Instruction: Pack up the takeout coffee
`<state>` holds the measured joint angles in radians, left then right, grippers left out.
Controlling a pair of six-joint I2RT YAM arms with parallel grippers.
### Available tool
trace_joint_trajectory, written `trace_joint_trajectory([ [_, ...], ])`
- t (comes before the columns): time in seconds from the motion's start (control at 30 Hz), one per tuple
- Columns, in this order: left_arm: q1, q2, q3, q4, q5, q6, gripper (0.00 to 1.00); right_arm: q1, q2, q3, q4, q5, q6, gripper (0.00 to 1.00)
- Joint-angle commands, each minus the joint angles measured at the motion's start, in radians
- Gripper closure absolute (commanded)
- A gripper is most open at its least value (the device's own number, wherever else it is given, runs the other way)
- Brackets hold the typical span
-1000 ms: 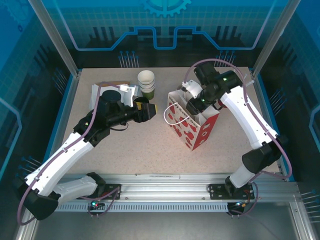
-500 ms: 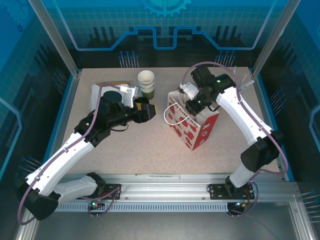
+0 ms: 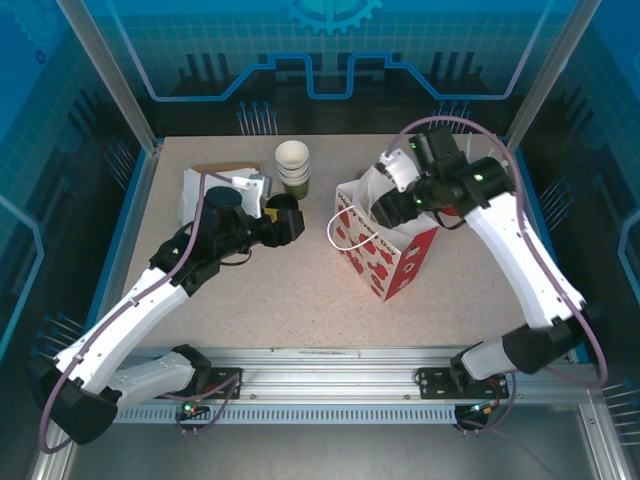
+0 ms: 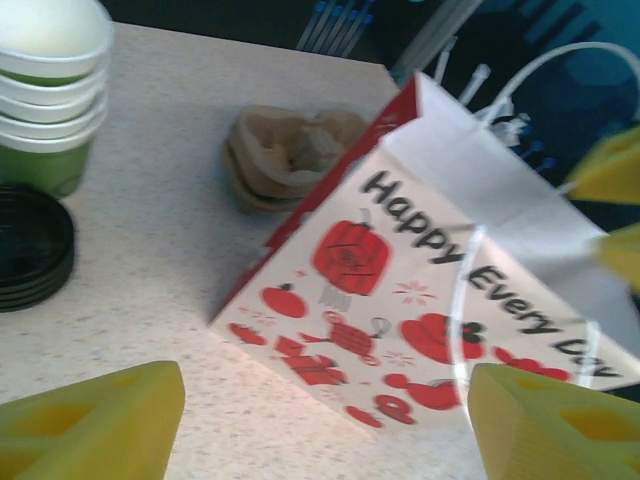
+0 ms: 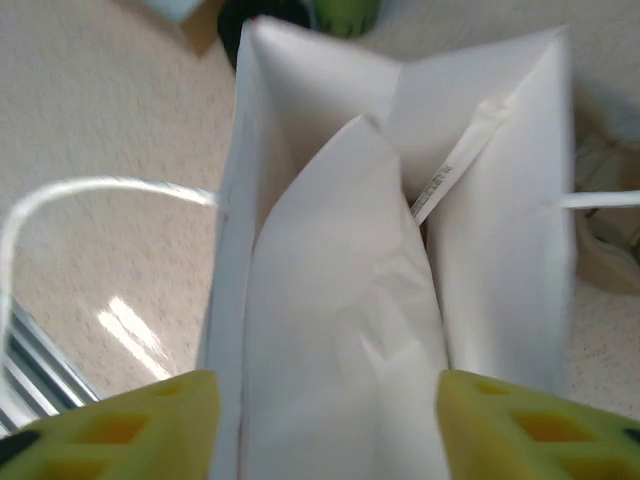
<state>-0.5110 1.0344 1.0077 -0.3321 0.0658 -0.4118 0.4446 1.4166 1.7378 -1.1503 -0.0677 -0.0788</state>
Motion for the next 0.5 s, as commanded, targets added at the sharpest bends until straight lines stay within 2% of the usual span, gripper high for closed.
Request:
trace_joint_trajectory([
  [0.0, 0.029, -0.057, -0.058, 0.04, -0.127, 0.028, 0.19, -0.042, -0.112, -0.029, 0.099, 0.025, 0.057, 0.3],
  [0.13, 0.068, -0.14, -0.196, 0.151, -0.3, 0.017, 0.07, -0.15, -0.296, -0.206, 0.278, 0.144, 0.148, 0.17],
  [0.2, 0.096, -0.179, -0.278, 0.234, -0.362, 0.028, 0.03, -0.228, -0.37, -0.305, 0.363, 0.197, 0.178, 0.08],
  [0.27, 0.136, -0.204, -0.345, 0.294, -0.42, 0.055, 0.01, -0.303, -0.415, -0.411, 0.444, 0.301, 0.196, 0.02],
  [0.37, 0.215, -0.207, -0.416, 0.363, -0.503, 0.094, 0.01, -0.408, -0.421, -0.55, 0.542, 0.458, 0.25, 0.0],
  [0.47, 0.278, -0.169, -0.458, 0.421, -0.553, 0.147, 0.01, -0.503, -0.41, -0.687, 0.653, 0.471, 0.3, 0.0],
])
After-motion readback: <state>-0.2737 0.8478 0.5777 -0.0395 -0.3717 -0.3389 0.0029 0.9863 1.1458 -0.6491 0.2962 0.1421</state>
